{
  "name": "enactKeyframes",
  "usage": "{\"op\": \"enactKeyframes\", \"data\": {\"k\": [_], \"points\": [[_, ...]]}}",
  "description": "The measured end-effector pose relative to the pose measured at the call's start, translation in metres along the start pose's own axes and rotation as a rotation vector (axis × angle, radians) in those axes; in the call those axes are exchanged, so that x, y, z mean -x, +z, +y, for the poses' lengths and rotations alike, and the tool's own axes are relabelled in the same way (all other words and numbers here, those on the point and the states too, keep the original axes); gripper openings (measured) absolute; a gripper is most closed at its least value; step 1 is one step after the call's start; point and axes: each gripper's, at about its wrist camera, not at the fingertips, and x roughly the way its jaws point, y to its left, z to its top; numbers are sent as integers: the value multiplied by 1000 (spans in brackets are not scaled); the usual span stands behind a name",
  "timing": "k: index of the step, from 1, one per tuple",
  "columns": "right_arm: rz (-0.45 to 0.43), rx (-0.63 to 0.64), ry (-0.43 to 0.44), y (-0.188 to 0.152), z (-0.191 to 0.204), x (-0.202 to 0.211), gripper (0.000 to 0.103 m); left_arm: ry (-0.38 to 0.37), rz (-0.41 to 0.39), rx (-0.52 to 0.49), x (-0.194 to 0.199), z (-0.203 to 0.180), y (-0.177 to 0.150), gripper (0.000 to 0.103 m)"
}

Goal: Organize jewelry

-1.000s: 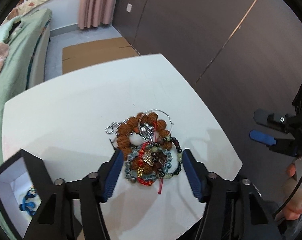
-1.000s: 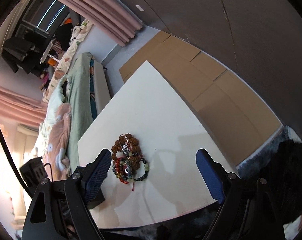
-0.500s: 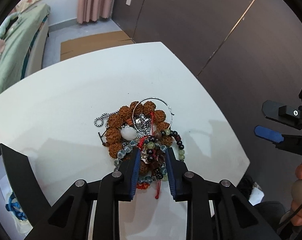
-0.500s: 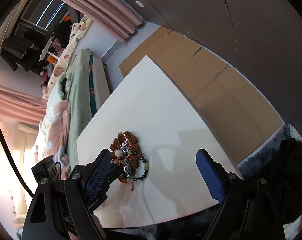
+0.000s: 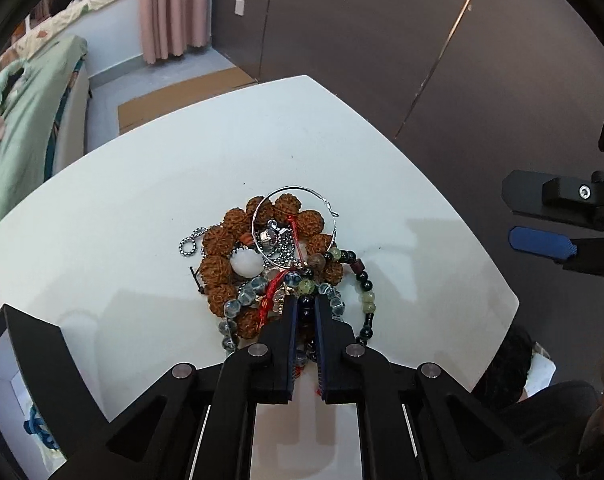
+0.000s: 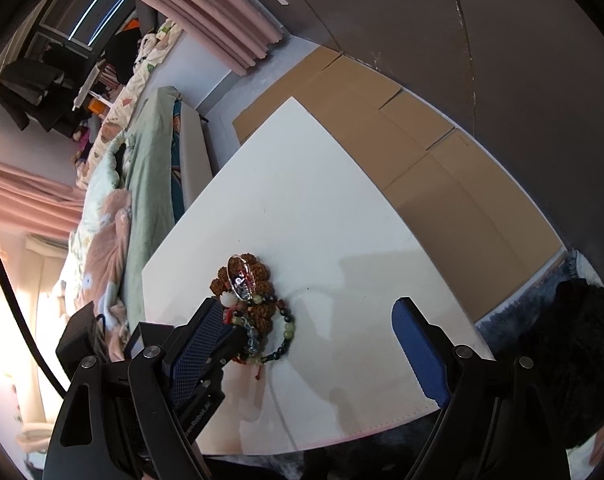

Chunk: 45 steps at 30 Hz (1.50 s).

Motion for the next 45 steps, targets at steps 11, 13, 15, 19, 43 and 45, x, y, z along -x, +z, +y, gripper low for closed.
{"op": "enactKeyframes", "data": {"k": [11,13,15,19,43,45], "points": [[4,6,-13,0,-2,-3,87,-121,-71,81,38,17,12,8],[7,9,-14,0,-1,-4,87,-143,-92,98,47,21,15,8],[13,19,-13,-2,3,-7,87,-157,-110,107,56,24,17,8],[47,37,21,-6,10,-16,87,-169,-150,126,72,30,22,8],[215,123,30,-40,55,-96,58,-153,-246,189,125,75,15,8],[228,118,50,-40,58,-97,28,-147,-245,197,128,80,12,8]]}}
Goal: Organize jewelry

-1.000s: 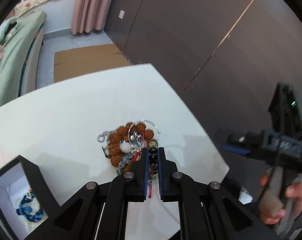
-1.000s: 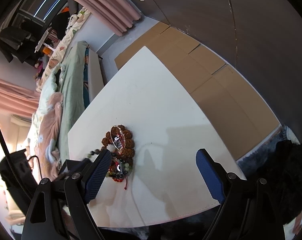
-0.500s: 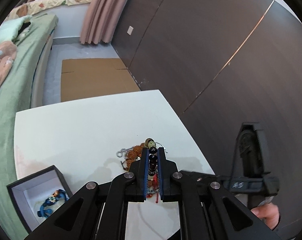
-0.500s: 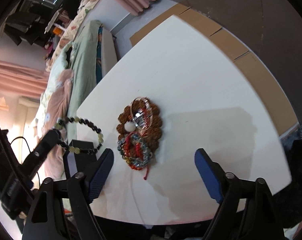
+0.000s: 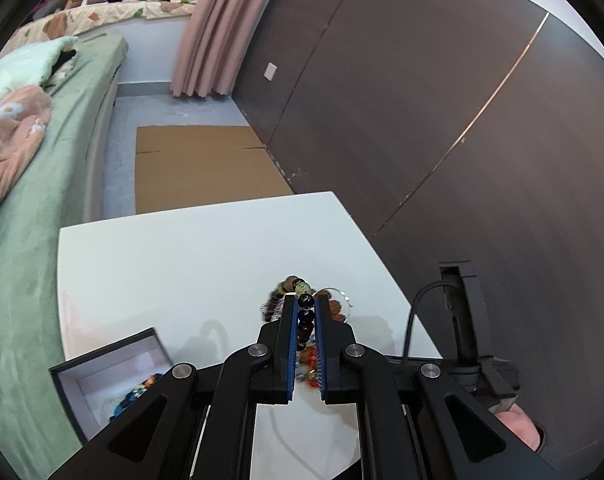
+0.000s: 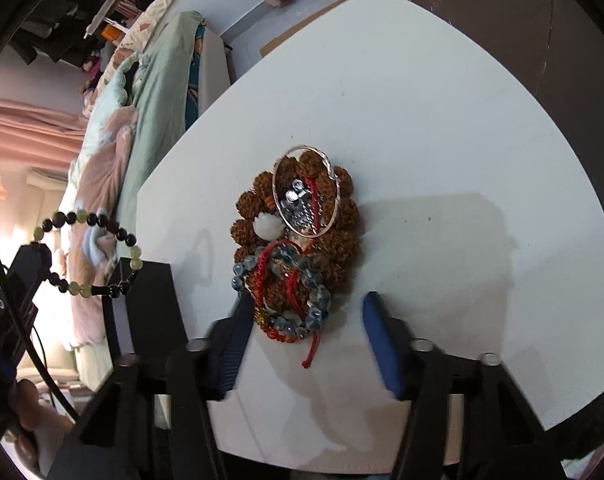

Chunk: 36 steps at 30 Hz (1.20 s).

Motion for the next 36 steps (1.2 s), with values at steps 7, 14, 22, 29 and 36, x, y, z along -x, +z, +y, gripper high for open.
{"op": "enactKeyframes", "data": {"k": [7,14,22,29,36], "points": [[-58,37,36,-3,16,22,12,1,-33,20,21,10,-2,8],[-158,102,55,-13,49,58,11,2,-65,23,44,12,-8,8],[-245,103,76,-26,63,91,11,4,-91,42,65,21,-15,8],[-272,119,121,-36,85,98,11,36,-98,68,78,35,-30,8],[-263,173,171,-45,110,91,11,113,-65,158,77,64,-34,39]]}}
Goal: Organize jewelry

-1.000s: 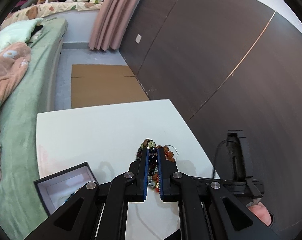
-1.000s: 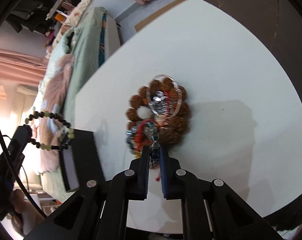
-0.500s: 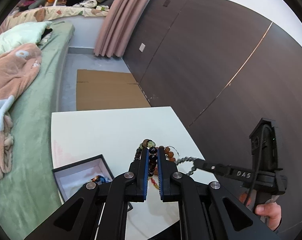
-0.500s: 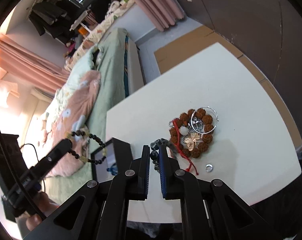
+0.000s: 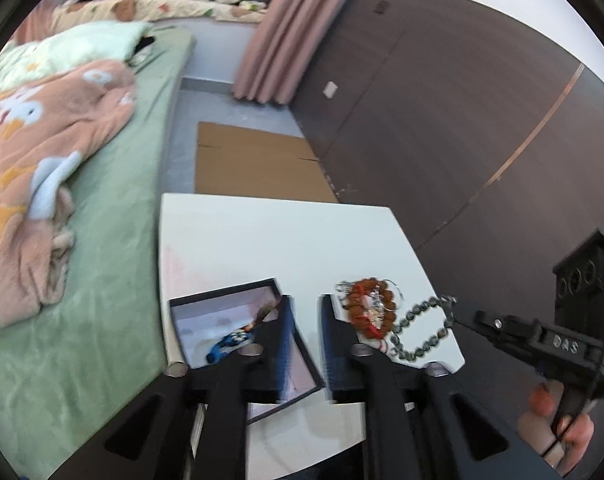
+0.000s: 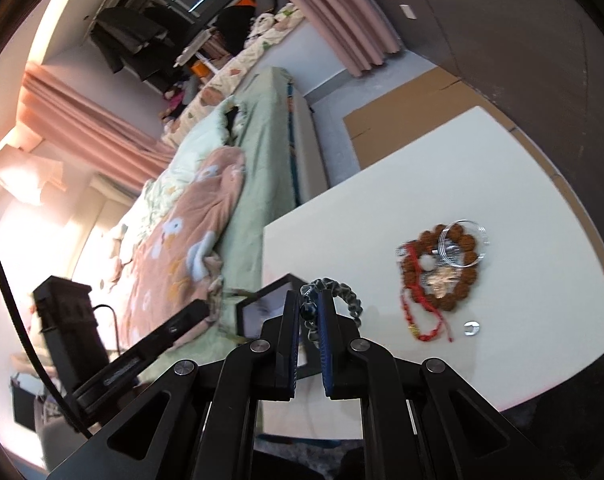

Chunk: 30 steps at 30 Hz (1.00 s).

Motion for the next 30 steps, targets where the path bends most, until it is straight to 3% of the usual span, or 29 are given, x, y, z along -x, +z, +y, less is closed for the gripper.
{"op": "enactKeyframes", "data": {"k": [1,2,3,17,19,20,21,30], "points": [[3,4,5,-2,3,-2,11,3,-10,13,1,4,1,73],[10,10,14,-3,6,-5,11,5,-28,23,4,7,1,84],[13,14,21,-4,8,-8,11,7,-48,28,8,9,1,89],[66,96,128,-15,52,-50,12,37,-88,114,19,42,8,89],[98,100,138,-15,54,-56,34,47,-89,114,19,44,8,89],[92,97,136,-15,53,-55,60,57,-87,111,18,44,8,89],[68,94,117,-15,50,-52,74,60,-84,109,17,44,8,89],[13,6,-48,4,-11,-15,75,31,-56,23,1,15,7,89]]}}
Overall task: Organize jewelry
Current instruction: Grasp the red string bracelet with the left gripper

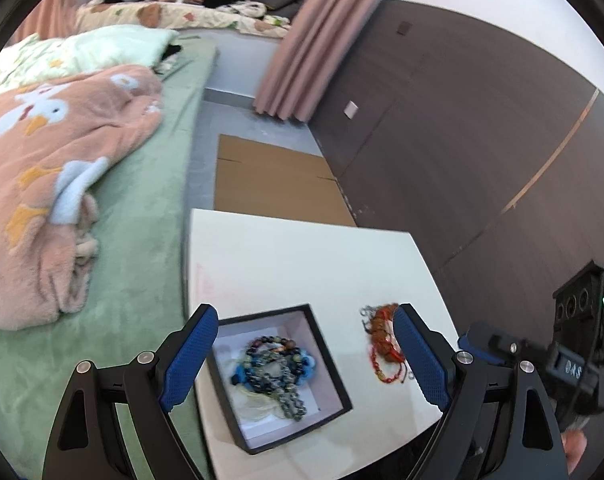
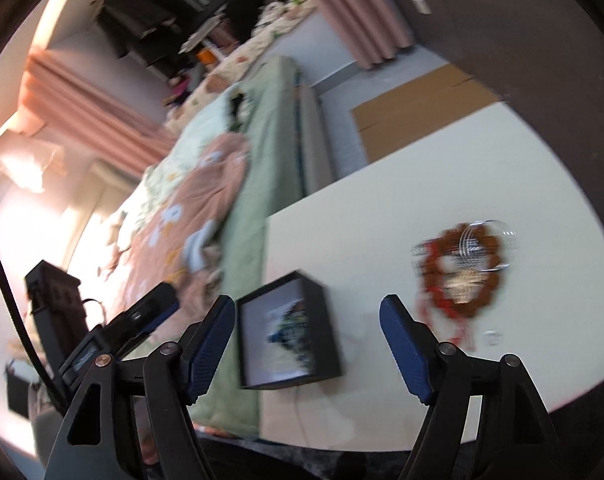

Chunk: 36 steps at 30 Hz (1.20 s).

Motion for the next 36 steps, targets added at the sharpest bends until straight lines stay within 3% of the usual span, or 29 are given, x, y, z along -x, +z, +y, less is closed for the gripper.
{"op": "enactKeyframes", "data": {"k": [9,17,21,29,36], "points": [[3,-71,-98,5,-51,32,75,-29,57,-114,-31,-48,-11,89],[30,-108,-119,2,-76,38,75,-62,165,-174,-72,-80,-30,66],[31,-137,-121,0,-91,41,75,-73,221,-183,-93,-93,-40,61],[27,-173,-134,3,-121,54,75,-57,287,-248,-123,-120,-62,60],[37,-186,-164,3,-138,57,75,-23,315,-245,-151,-133,-81,60]]}}
